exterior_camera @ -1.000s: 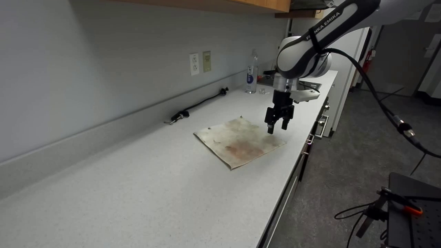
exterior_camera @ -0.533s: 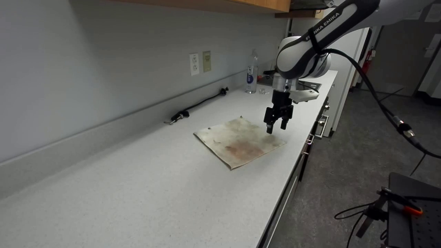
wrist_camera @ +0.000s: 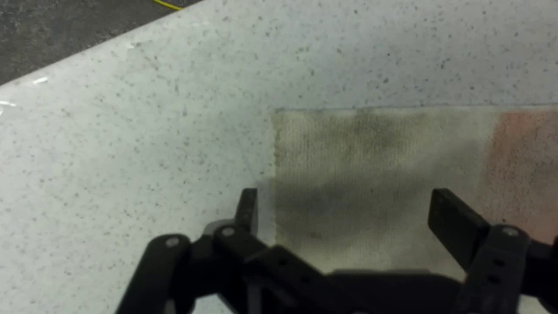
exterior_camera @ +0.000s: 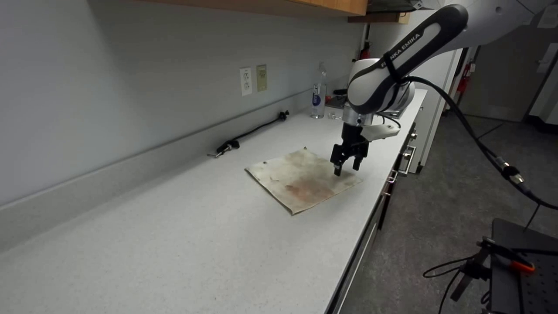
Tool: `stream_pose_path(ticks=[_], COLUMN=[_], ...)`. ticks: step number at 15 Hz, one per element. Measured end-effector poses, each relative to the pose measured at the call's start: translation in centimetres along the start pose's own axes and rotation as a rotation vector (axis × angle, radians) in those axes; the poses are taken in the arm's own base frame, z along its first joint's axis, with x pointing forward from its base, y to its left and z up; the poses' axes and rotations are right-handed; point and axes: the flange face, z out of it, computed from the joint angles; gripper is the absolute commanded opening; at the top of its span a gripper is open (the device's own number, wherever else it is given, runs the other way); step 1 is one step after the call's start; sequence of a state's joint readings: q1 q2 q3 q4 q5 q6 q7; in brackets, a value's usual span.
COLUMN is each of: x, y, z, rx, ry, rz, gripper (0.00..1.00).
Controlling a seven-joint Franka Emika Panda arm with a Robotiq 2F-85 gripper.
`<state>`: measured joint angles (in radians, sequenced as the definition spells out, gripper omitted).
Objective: Fold the towel
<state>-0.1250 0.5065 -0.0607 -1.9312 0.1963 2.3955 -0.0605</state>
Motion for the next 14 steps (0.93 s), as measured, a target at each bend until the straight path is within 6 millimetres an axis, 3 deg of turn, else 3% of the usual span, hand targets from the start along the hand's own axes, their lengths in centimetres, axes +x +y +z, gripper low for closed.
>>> stream_pose_path(ticks=[5,7,9,14], x=[-0.1,0.0,0.1,0.5], y=[0.0,-0.1,-0.2,0.6], z=[2.2,2.2,2.2,1.5], rx=[-0.045,-0.06,-0.067,-0.077], ry=[-0.023,-0.023,-0.021,-0.01], rz=[0.041,0.06,0.08,0.141], gripper=[0.99,0.75,0.67,0.28])
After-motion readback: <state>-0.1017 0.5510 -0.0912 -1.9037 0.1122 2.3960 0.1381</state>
